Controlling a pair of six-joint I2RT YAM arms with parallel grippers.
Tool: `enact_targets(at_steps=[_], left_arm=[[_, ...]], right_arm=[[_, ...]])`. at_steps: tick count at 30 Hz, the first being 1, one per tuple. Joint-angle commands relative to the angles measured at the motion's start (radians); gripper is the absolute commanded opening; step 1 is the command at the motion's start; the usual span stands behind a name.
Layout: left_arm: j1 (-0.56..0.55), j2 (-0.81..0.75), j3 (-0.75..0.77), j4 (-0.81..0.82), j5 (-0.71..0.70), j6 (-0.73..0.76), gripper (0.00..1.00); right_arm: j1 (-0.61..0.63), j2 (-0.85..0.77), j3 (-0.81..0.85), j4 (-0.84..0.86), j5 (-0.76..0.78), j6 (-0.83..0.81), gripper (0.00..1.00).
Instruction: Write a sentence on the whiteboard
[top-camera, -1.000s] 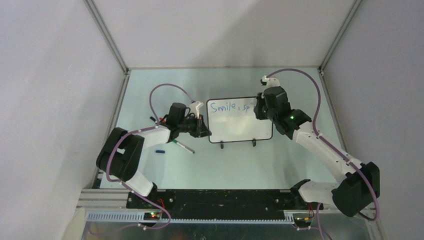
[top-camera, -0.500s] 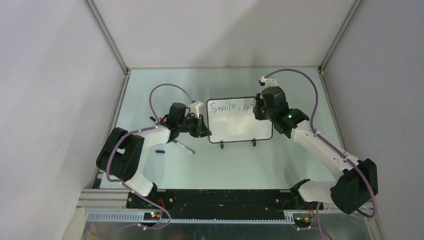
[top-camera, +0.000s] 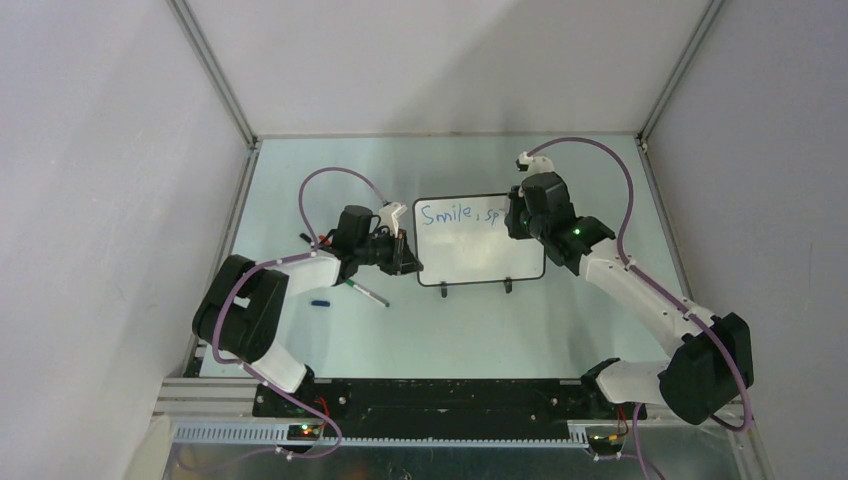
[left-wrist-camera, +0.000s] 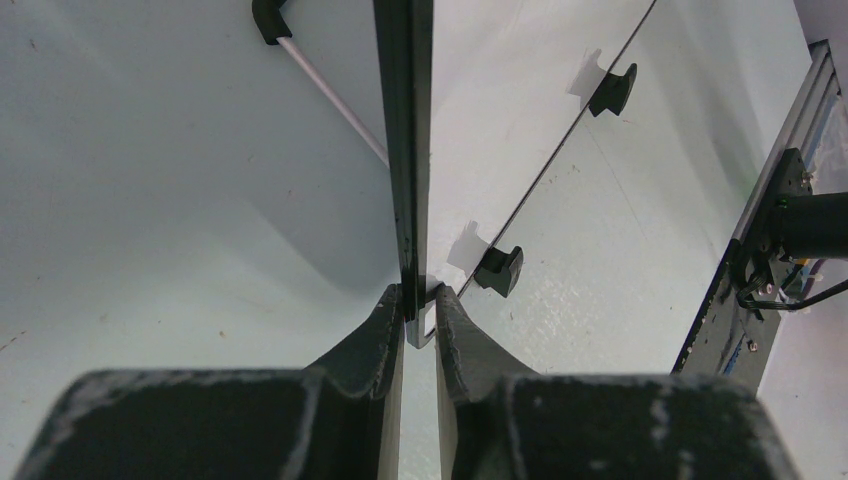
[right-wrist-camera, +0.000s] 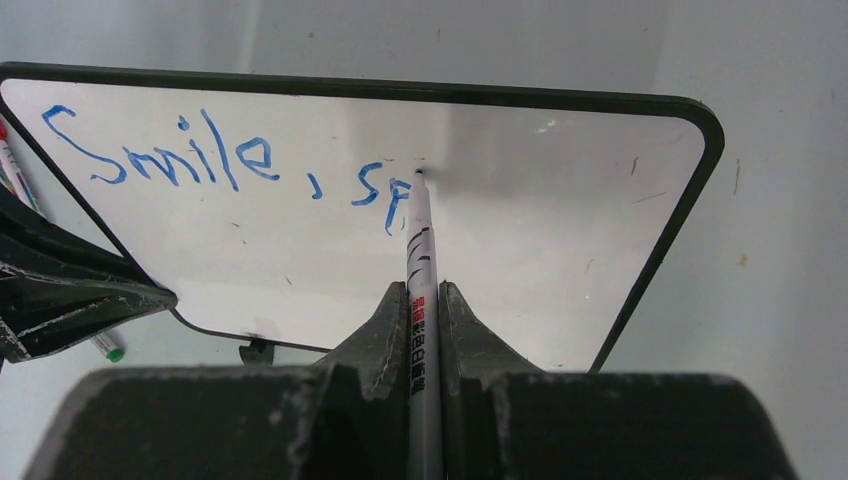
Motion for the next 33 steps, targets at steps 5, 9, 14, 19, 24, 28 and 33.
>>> enact_targets(at_steps=[5,9,14,19,24,28,33], left_arm=[[-0.005,-0.027,0.025,-0.02,-0.023,0.035,0.16],[-0.006,-0.031,0.026,-0.02,-0.022,0.033,0.16],[-0.008,-0.03,0.026,-0.021,-0.023,0.033,0.16],[-0.008,-0.031,0.025,-0.02,-0.024,0.034,0.16],[-0.008,-0.026,0.027,-0.02,-0.022,0.033,0.16],[-0.009,-0.026,0.026,-0.019,-0.023,0.033,0.16],[-0.008,-0.027,0.025,-0.019,-0.021,0.033,0.16]], right_arm=[[-0.003,0.018,0.005,0.05,0.035,0.008,0.0],[-0.003,0.028,0.004,0.048,0.037,0.009,0.0],[-0.003,0.031,0.005,0.042,0.041,0.012,0.0],[0.001,0.026,0.005,0.022,0.042,0.015,0.0],[0.013,0.023,0.005,0.009,0.043,0.005,0.0],[0.024,0.028,0.004,-0.004,0.05,0.0,0.0],[0.031,0.026,0.005,-0.022,0.057,0.001,0.0]])
